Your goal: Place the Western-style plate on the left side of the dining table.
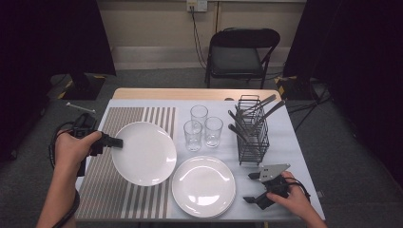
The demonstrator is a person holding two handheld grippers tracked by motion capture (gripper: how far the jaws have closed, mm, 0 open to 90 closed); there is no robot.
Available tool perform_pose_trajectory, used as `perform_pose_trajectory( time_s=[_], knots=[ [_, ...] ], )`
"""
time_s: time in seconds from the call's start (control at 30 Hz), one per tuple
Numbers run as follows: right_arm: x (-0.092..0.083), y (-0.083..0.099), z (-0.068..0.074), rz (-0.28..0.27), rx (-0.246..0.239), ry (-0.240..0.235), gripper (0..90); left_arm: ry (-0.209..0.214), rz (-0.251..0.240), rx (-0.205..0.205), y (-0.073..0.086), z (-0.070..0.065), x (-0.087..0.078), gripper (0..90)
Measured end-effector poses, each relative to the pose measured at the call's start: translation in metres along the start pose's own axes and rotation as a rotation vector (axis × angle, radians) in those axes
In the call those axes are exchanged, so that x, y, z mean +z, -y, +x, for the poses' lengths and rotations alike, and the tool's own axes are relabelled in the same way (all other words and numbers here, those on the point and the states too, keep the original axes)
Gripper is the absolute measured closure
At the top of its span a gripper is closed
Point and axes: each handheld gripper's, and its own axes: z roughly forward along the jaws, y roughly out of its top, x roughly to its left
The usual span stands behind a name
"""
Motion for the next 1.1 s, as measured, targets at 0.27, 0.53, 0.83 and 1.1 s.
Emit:
perform_pose_trajectory(
  time_s=[0.27,0.53,0.83,1.1],
  knots=[
    [0.000,0.000,0.000,0.000,-0.003,0.001,13.0,-0.018,-0.015,-0.007,0.000,0.007,-0.002,85.5],
    [0.000,0.000,0.000,0.000,-0.004,0.002,12.9,-0.025,-0.036,-0.023,-0.001,0.014,-0.004,85.7],
    [0.000,0.000,0.001,0.001,-0.010,0.006,12.9,-0.023,-0.051,-0.038,-0.003,0.020,-0.004,85.8],
    [0.000,0.000,0.001,0.003,-0.015,0.009,12.9,-0.031,-0.047,-0.044,-0.003,0.028,-0.004,85.8]
  ],
)
